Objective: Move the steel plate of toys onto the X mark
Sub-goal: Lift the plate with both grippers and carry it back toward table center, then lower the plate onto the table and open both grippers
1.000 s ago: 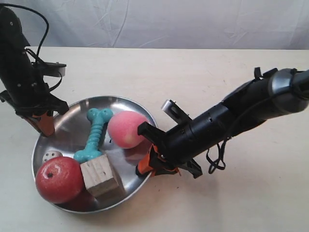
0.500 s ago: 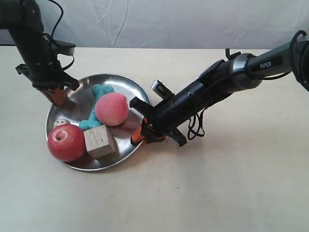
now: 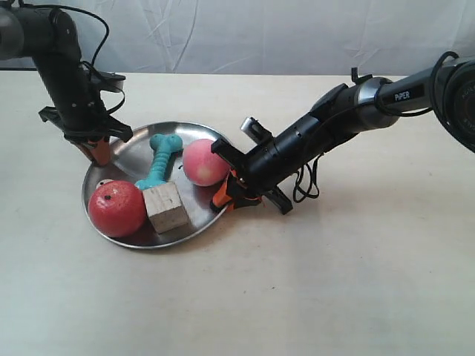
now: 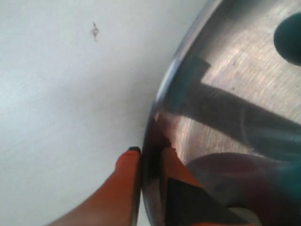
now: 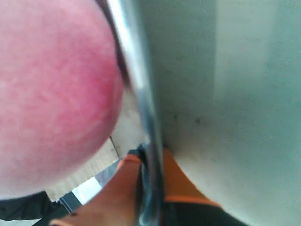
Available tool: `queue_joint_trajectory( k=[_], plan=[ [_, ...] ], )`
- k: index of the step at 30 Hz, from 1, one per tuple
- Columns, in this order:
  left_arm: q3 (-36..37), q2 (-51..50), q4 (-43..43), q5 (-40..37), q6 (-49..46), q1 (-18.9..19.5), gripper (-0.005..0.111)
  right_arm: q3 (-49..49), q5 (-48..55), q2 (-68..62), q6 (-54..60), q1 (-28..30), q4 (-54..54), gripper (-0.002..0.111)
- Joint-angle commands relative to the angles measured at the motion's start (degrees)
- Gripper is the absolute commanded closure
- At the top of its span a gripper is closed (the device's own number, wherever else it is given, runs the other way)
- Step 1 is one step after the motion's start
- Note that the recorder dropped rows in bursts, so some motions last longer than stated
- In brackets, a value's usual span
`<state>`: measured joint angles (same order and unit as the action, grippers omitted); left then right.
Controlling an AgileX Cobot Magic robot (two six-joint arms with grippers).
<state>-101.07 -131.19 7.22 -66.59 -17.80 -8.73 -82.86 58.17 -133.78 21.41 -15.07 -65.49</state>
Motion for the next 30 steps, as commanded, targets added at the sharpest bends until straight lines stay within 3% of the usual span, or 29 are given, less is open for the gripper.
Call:
queue_joint_trajectory(
  k=[1,5,10,12,17,30],
  plan=[
    [-0.07,-0.13,10.28,-3.37,2.57,-1.84,0.107,-0.89,-6.29,-0.74,0.39,-0.38,0.67,0.109],
    [-0.07,-0.13,10.53,-3.37,4.01,-1.84,0.106,-0.89,-6.66,-0.74,0.02,-0.38,2.19,0.103],
    [-0.07,-0.13,11.30,-3.37,4.14,-1.84,0.091,-0.89,-6.66,-0.74,-2.08,-0.38,4.03,0.071],
    [-0.07,-0.13,11.30,-3.37,4.41,-1.72,0.082,-0.89,-6.34,-0.74,-2.20,-0.38,5.32,0.066],
    [-0.07,0.01,11.20,-3.37,5.66,-1.61,0.065,-0.89,-6.52,-0.74,-3.65,-0.38,6.54,0.066],
    [-0.07,2.70,5.20,-3.37,7.38,-1.49,0.064,-0.89,-6.42,-0.74,-7.59,-0.29,13.77,0.066]
  ],
)
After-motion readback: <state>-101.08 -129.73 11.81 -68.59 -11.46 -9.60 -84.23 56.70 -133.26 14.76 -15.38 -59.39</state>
